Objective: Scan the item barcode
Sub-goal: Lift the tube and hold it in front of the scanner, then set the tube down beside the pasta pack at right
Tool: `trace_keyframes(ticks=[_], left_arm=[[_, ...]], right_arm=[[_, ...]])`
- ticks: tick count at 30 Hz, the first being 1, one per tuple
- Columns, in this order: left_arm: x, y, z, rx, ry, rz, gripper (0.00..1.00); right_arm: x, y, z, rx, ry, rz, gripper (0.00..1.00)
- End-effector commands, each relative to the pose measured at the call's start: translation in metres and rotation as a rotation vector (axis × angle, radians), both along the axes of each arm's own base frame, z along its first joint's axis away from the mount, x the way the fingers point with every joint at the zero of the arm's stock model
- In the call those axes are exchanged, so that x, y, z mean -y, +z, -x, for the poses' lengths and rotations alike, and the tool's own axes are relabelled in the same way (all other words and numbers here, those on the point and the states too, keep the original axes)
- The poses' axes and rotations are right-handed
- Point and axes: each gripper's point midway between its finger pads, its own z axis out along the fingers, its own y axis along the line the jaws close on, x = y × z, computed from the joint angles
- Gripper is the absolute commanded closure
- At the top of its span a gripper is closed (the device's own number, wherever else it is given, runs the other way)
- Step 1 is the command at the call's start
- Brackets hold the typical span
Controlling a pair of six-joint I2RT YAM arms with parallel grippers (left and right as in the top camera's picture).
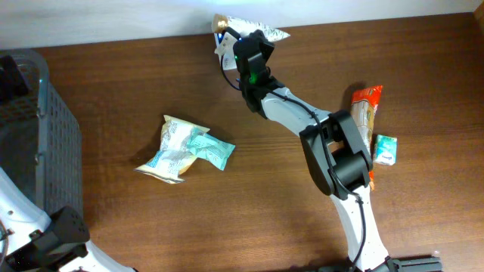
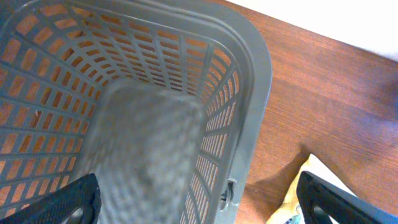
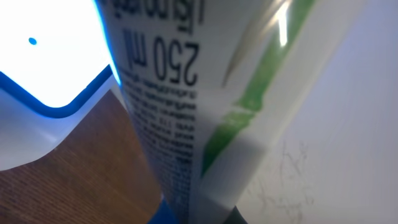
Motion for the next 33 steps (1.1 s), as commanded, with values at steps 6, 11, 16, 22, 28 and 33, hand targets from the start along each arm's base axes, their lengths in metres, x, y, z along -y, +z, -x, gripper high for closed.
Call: trace_keyframes(ticks=[6, 11, 16, 22, 28, 33], left_arm=[[0.000, 0.002, -0.001, 0.007, -0.016, -0.004, 0.01], [0.000, 0.002, -0.001, 0.007, -0.016, -0.004, 0.01], [0.000, 0.002, -0.001, 0.007, -0.016, -0.004, 0.01], [0.000, 0.002, -0.001, 0.007, -0.016, -0.004, 0.01], [0.000, 0.002, -0.001, 0.007, -0.016, -0.004, 0.01], [0.000, 0.002, -0.001, 0.007, -0.016, -0.004, 0.01]], right_arm=[[0.000, 0.036, -0.002, 0.073, -0.017, -0.150, 0.96], [0.011, 0.096, 0.032, -0.003, -0.030, -0.358, 0.96], [0.042, 0.122, 0.168, -0.494, -0.116, -0.896, 0.96], [0.141, 0.000, 0.246, -1.006, -0.644, -0.998, 0.96], [0.184, -0.072, 0.275, -1.224, -0.842, -0.948, 0.91], [0.193, -0.057, 0.283, -1.246, -0.881, -0.960, 0.25]])
